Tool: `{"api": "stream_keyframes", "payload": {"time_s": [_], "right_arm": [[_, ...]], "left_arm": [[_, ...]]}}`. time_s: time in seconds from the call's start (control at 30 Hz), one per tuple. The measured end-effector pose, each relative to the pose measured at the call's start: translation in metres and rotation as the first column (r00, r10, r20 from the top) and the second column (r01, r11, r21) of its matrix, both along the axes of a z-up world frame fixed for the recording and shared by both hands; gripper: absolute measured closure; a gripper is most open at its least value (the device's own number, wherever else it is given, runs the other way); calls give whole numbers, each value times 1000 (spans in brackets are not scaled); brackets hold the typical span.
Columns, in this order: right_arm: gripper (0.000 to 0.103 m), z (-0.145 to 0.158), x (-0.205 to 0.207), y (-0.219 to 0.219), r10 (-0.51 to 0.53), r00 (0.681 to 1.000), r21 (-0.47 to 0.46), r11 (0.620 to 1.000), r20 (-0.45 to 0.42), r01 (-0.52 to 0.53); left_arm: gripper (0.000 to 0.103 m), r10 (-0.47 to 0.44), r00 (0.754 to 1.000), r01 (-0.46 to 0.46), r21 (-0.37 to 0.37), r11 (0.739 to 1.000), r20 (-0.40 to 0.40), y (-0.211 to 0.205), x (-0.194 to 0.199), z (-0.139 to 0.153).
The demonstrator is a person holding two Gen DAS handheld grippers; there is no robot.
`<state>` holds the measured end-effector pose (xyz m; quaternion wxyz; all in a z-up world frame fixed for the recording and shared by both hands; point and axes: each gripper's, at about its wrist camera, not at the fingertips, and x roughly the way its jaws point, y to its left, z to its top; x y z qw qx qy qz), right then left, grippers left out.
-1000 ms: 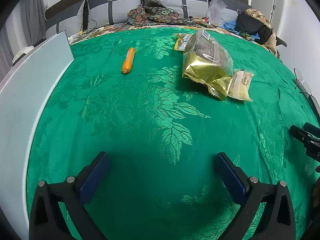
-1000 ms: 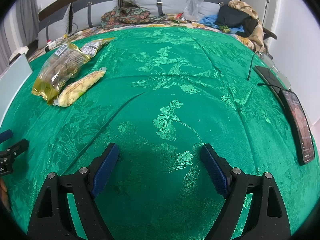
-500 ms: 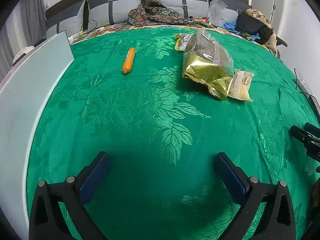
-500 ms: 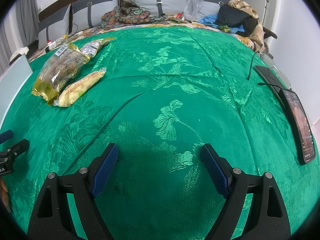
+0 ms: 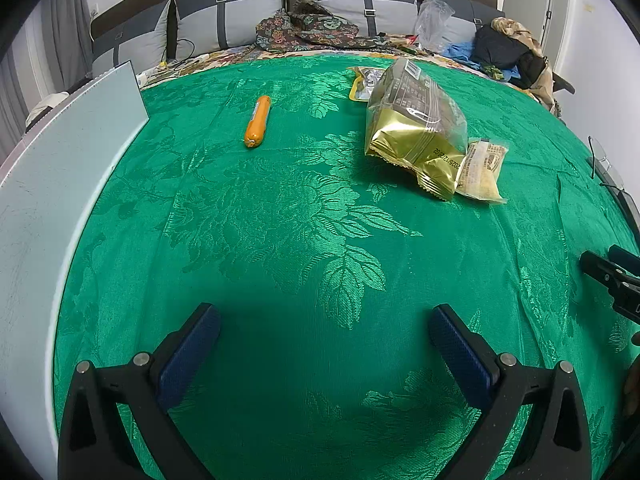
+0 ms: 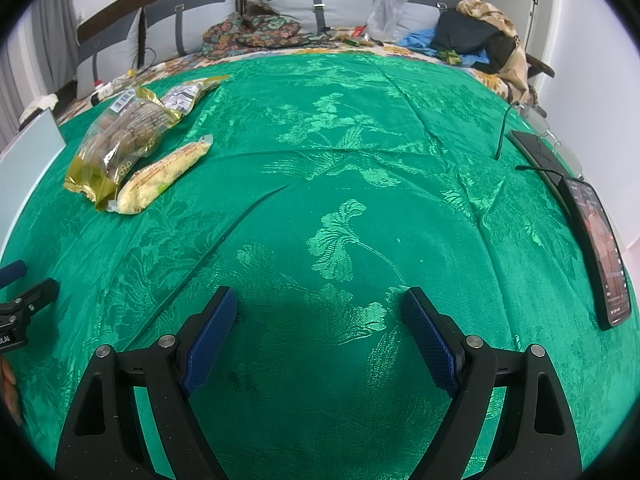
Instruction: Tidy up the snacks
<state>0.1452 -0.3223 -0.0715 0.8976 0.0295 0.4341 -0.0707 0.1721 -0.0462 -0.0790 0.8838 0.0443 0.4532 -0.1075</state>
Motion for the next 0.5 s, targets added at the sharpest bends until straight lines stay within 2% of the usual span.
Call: {"api": "stream_keyframes", "payload": {"time_s": [0.3, 0.33, 0.4, 0.43, 0.5], "right_arm": [[15, 0, 0, 0, 0, 1000, 0, 1000, 0, 0], [15, 0, 0, 0, 0, 1000, 0, 1000, 0, 0], [15, 0, 0, 0, 2, 1000, 1, 1000, 2, -2], [15, 0, 0, 0, 2, 1000, 1, 1000, 2, -2], [15, 0, 0, 0, 2, 1000, 1, 1000, 2, -2]], "left_arm": [[0, 0, 1000, 0, -7, 1000, 1, 2, 0, 0], [0, -14, 1000, 14, -36, 999, 0, 5, -1, 2], [0, -37, 999, 36, -145, 989, -3, 19, 2, 7], [0, -12, 1000, 12, -187, 982, 1, 30, 10, 13], [0, 50, 999, -48, -207, 977, 6, 46, 34, 25]]}}
